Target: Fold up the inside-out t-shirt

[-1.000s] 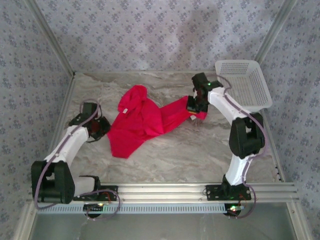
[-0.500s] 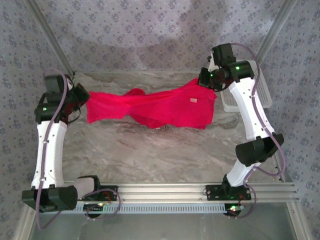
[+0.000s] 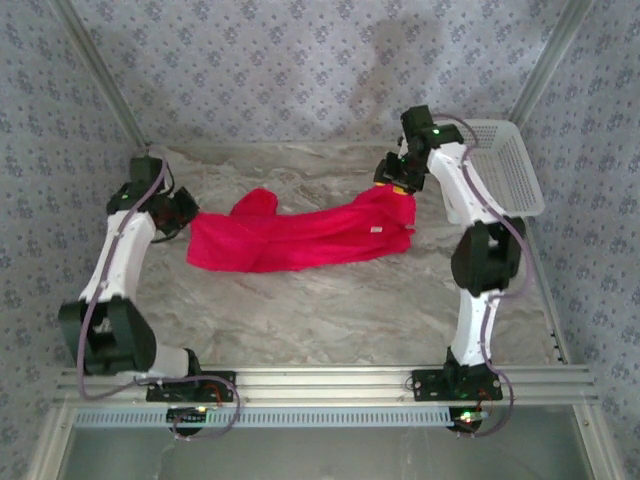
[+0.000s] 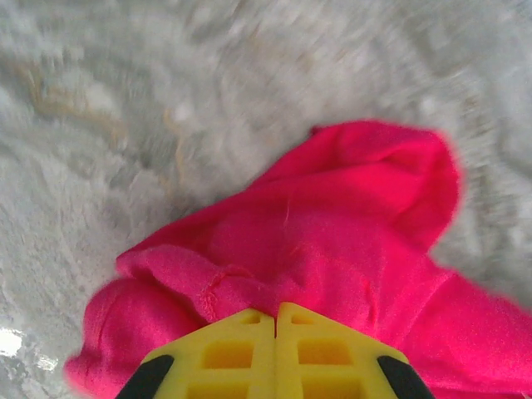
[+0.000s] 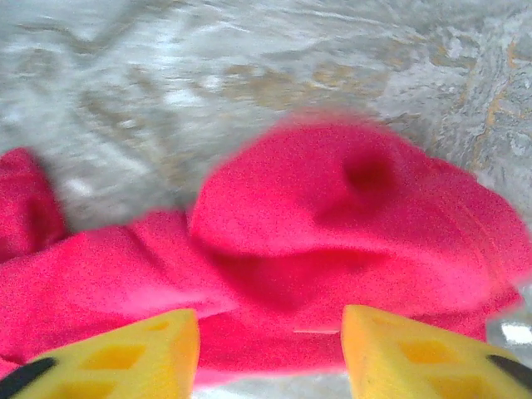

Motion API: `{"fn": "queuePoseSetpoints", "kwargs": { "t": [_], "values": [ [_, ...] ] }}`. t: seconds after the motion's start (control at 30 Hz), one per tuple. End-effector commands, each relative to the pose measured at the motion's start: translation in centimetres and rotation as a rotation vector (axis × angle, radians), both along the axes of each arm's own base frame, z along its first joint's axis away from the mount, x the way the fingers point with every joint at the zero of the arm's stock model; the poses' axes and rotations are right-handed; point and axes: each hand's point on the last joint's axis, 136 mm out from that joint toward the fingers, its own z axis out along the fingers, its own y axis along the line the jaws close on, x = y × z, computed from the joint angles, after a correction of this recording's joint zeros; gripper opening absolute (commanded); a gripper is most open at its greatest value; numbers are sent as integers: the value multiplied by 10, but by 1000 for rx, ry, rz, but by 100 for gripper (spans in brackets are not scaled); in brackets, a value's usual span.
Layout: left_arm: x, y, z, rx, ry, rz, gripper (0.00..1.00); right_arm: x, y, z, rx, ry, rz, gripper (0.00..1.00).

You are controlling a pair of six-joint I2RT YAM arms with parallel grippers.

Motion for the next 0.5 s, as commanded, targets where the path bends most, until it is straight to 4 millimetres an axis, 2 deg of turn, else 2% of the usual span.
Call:
{"fn": "queuePoseSetpoints", "kwargs": {
  "t": [0.0, 0.17, 0.27, 0.4, 0.47],
  "values": [
    [6, -6, -4, -50, -13, -13, 0, 10, -17, -13, -73, 24, -9, 58],
    [8, -5, -8, -43, -29, -8, 0, -8, -29, -45, -121, 70, -15, 59],
    [6, -4, -10, -39, -24, -9, 0, -17, -43, -66, -140, 113, -26, 63],
    [3, -6, -15, -47, -10, -20, 0, -33, -60, -83, -174, 163, -37, 72],
    [3, -6, -17, -47, -8, -19, 0, -38, -64, -92, -158, 172, -45, 73]
  ]
}}
